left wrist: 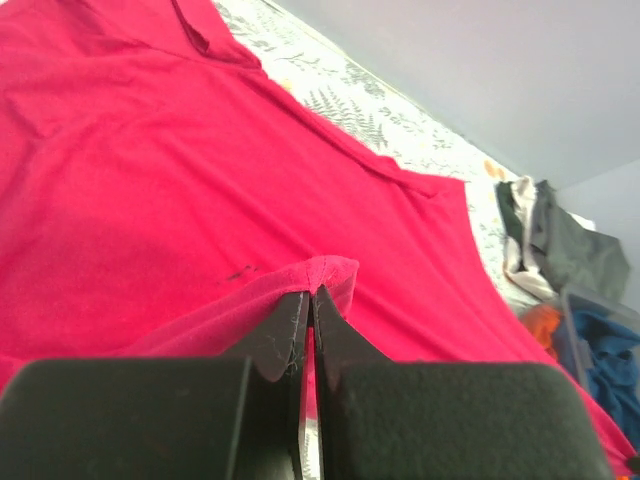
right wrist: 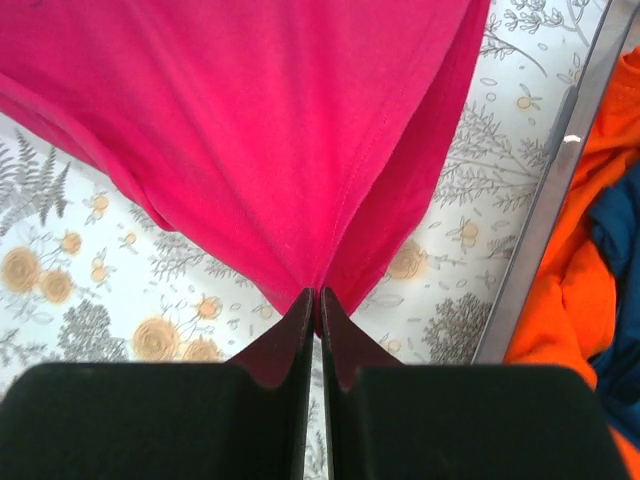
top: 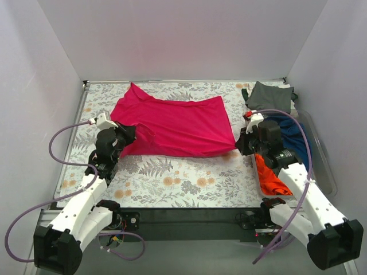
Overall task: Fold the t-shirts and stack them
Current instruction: Fold the tshirt
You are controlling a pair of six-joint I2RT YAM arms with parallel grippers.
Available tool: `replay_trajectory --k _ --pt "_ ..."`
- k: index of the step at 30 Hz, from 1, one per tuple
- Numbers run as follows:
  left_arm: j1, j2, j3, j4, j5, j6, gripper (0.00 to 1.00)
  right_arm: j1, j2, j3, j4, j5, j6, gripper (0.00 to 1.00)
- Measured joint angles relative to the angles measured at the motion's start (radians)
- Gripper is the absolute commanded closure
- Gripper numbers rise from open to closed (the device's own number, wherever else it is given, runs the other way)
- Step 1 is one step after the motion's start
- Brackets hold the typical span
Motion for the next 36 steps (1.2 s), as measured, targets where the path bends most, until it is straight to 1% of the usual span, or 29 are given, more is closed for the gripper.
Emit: replay_trajectory --k 4,9,11,14,17,20,23,25,30,36 --pt "-0.045 -0.092 -0.017 -0.034 -0.026 -0.018 1.00 0.006 -0.123 -0.025 -0.068 -0.004 0.014 0.99" --pt "-0.086 -0.136 -0.035 -0.074 -0.049 -0.032 1.00 0.013 -0.232 -0.044 -0.135 -0.021 0.031 0.99" --pt "-0.093 -0.136 -0.042 -0.087 -0.057 -0.035 1.00 0.014 -0.252 -0.047 -0.154 -0.023 0.038 0.99" --pt "-0.094 -0.110 -0.043 -0.097 -0.072 -0.035 1.00 0.015 -0.230 -0.047 -0.156 -0.021 0.043 0.99" --pt "-0.094 -0.041 -0.032 -0.088 -0.082 -0.025 1.00 0.016 -0.161 -0.047 -0.133 -0.016 0.045 0.99" --pt "-0.094 0.071 -0.002 -0.082 -0.094 -0.003 1.00 0.017 -0.043 -0.041 -0.091 0.005 0.044 0.99" --pt "-0.094 0.150 0.020 -0.048 -0.105 0.026 1.00 0.017 0.069 -0.009 -0.072 0.037 0.043 0.99" --pt "-0.093 0.195 0.043 -0.021 -0.106 0.045 1.00 0.017 0.168 0.043 -0.042 0.062 0.041 0.99" --pt "-0.090 0.294 0.130 0.017 -0.102 0.086 1.00 0.017 0.339 0.158 0.008 0.130 0.029 0.99" --pt "-0.061 0.382 0.208 0.050 -0.097 0.125 1.00 0.017 0.505 0.245 0.036 0.185 0.016 0.99"
